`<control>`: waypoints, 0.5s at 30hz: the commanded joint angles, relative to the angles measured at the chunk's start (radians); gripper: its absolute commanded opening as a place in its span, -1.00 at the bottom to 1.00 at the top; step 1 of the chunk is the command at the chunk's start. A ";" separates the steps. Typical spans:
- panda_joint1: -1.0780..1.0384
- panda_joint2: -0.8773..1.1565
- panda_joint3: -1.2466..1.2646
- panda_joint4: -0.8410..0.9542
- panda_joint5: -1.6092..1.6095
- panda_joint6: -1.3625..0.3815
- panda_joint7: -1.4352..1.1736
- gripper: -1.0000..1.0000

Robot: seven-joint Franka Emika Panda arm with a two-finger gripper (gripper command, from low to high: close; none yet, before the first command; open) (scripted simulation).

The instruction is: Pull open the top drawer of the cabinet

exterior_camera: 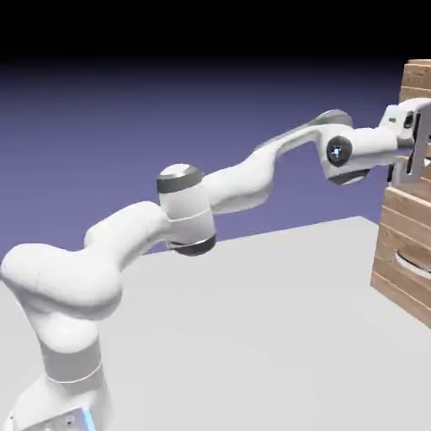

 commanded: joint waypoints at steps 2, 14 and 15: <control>0.000 0.000 0.000 0.000 0.000 0.000 0.000 -1.00; 0.258 -0.020 -0.013 -0.435 0.080 -0.168 -0.142 -1.00; 0.280 -0.022 -0.015 -0.471 0.083 -0.182 -0.151 -1.00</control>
